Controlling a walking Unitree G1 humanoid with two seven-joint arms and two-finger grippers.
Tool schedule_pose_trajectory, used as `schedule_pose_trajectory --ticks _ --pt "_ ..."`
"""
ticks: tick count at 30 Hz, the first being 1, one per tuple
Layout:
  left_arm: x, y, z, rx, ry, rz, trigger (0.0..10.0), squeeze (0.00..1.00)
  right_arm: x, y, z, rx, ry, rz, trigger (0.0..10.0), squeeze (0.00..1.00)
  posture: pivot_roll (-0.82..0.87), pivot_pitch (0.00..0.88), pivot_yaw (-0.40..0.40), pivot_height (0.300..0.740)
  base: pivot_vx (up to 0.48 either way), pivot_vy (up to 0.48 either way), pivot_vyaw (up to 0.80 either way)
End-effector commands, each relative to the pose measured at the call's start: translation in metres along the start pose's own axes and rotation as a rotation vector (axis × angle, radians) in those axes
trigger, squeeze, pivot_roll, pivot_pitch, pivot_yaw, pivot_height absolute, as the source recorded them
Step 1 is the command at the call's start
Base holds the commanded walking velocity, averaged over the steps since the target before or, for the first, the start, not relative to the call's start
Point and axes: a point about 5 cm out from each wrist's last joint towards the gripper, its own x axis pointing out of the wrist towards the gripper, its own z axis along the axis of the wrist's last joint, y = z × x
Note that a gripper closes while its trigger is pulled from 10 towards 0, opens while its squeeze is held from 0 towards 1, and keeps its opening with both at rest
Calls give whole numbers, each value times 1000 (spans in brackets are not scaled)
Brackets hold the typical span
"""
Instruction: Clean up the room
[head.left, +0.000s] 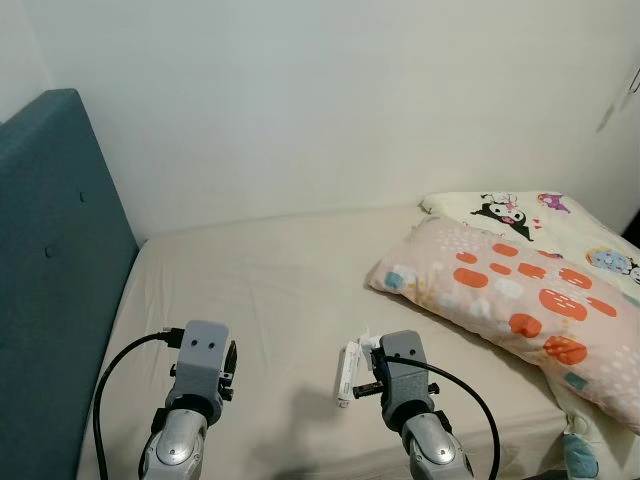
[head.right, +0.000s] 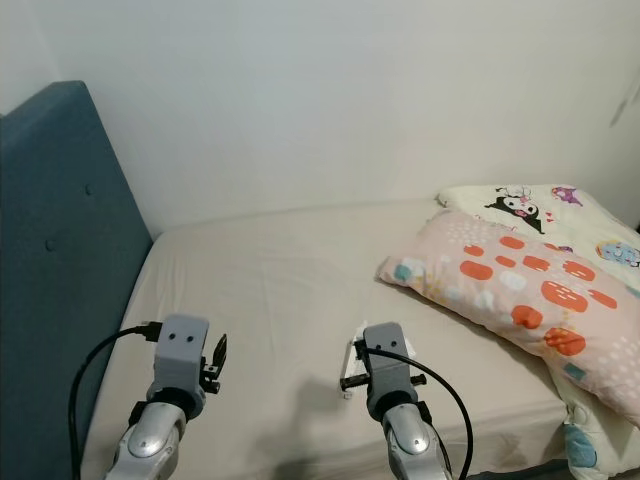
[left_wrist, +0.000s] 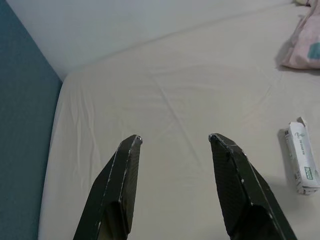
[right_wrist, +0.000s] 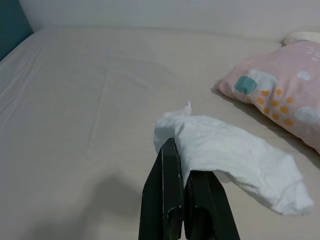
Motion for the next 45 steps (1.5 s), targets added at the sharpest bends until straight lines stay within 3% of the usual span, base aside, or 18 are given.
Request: schedule_pose_trajectory --ticks 1,11,25,45 --pt "-2 -2 -4 -3 8 1 10000 0 1 1 -1 10 -10 8 10000 0 6 4 -47 740 0 0 0" --pt "6 0 0 6 -11 -5 10000 0 8 6 1 6 -15 19 10000 0 10 44 -44 740 0 0 0" --pt "2 0 -10 -25 30 15 10000 0 5 4 -11 39 30 -8 10000 0 6 73 -36 740 0 0 0" --pt "1 -2 -11 -31 14 4 10000 0 1 -8 -15 28 37 -70 10000 0 -2 86 -33 740 0 0 0"
